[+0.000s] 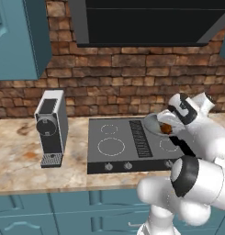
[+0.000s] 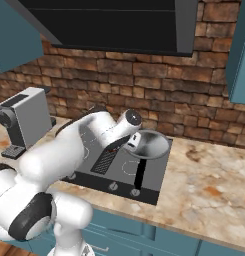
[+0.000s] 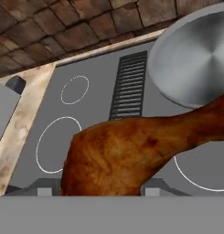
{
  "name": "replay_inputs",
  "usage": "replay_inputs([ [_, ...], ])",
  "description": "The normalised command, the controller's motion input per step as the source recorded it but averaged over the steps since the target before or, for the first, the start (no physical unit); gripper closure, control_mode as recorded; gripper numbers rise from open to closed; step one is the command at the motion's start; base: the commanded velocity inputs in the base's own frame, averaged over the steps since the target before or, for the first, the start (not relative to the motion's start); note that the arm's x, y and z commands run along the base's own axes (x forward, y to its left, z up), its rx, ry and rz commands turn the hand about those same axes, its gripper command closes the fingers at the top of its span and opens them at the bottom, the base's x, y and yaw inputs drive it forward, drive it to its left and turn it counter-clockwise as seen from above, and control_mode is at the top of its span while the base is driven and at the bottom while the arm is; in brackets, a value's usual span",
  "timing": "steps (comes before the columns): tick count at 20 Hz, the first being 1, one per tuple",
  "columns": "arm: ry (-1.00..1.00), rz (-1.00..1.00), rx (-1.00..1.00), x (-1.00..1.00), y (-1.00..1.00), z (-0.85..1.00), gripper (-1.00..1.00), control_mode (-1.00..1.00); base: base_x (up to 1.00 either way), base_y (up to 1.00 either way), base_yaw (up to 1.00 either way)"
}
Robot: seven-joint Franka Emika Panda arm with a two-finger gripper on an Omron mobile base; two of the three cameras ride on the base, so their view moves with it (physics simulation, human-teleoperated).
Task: Take the chicken drumsticks from the pan and place one on each plate on the dining counter.
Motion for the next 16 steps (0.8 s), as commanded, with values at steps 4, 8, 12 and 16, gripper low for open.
replay_inputs([
  [4,-0.23,0.08,-0.19,-1.00,0.47,0.55,1.00,-1.00,0.00,0.00,0.00],
  [8,-0.19,0.04,-0.18,-0.90,0.48,0.01,1.00,-1.00,0.00,0.00,0.00],
  [12,-0.11,0.09,-0.14,-0.56,0.48,0.07,1.00,1.00,-0.17,0.17,0.05],
  [16,0.00,0.00,0.00,0.00,0.00,0.00,1.00,1.00,-0.63,0.83,0.35],
])
